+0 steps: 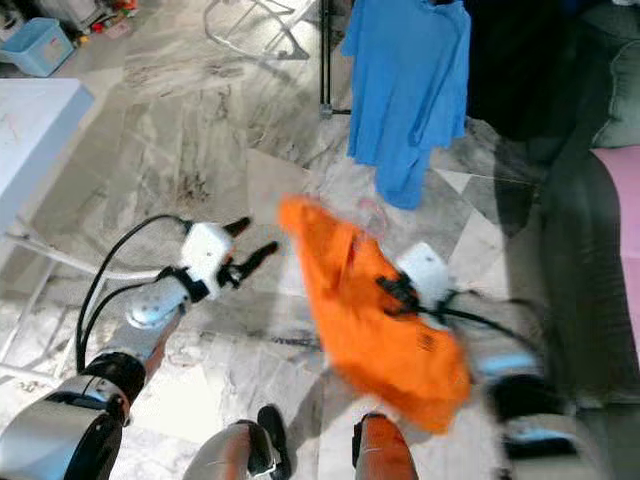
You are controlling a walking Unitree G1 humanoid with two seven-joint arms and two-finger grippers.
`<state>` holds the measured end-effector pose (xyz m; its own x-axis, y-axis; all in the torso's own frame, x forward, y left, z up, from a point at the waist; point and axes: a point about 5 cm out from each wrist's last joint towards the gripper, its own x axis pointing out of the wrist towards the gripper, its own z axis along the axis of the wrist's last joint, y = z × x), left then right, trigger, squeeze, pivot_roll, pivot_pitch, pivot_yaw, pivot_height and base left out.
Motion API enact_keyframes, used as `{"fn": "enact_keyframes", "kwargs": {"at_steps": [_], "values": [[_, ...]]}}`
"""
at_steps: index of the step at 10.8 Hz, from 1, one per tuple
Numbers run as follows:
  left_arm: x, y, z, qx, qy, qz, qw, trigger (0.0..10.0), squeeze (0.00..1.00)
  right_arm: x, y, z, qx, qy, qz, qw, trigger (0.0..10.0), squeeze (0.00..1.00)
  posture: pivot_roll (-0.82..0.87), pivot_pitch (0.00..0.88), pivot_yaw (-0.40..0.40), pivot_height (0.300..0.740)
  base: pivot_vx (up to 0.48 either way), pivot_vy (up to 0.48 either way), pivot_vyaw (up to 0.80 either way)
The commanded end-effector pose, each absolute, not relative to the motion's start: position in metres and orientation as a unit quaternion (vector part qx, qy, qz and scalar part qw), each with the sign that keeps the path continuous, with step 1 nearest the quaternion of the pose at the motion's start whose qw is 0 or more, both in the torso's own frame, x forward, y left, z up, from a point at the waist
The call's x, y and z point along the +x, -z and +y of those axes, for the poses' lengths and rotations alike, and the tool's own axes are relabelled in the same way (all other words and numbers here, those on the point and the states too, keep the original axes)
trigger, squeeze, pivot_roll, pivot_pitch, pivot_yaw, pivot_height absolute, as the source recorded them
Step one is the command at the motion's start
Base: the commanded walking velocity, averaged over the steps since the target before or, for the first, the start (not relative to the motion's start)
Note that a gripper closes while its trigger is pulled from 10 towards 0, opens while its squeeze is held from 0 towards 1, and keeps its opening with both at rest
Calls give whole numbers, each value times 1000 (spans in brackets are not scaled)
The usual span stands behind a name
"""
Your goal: Hang hanger
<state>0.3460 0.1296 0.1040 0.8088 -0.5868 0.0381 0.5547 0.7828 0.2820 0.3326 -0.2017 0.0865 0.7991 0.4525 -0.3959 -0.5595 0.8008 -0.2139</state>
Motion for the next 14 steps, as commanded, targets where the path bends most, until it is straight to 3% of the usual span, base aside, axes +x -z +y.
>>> {"fn": "enact_keyframes", "kwargs": {"at_steps": [1, 3, 7, 8, 9, 14], "values": [[342, -88, 144, 112, 266, -19, 957, 10000, 1000, 336, -86, -203, -140, -233, 163, 948, 0, 0, -281, 191, 99, 740, 0, 0, 0], [327, -51, 170, 78, 126, 77, 986, 10000, 1000, 333, -56, -195, -97, -122, 202, 967, 0, 0, -245, 151, 56, 740, 0, 0, 0], [293, -4, 184, 44, 16, 182, 982, 10000, 1000, 316, -20, -177, -77, -33, 240, 967, 0, 0, -208, 86, -17, 740, 0, 0, 0], [285, 5, 184, 44, 15, 203, 978, 10000, 294, 311, -13, -174, -47, -14, 248, 967, 0, 0, -214, 71, -14, 740, 0, 0, 0], [276, 14, 186, 58, 13, 230, 971, 10000, 0, 302, -3, -171, -30, 4, 262, 965, 0, 0, -220, 63, -7, 740, 0, 0, 0], [258, 35, 171, 78, 54, 301, 949, 10000, 0, 268, 28, -180, 19, 90, 303, 949, 0, 0, -266, 48, 37, 740, 0, 0, 0]]}}
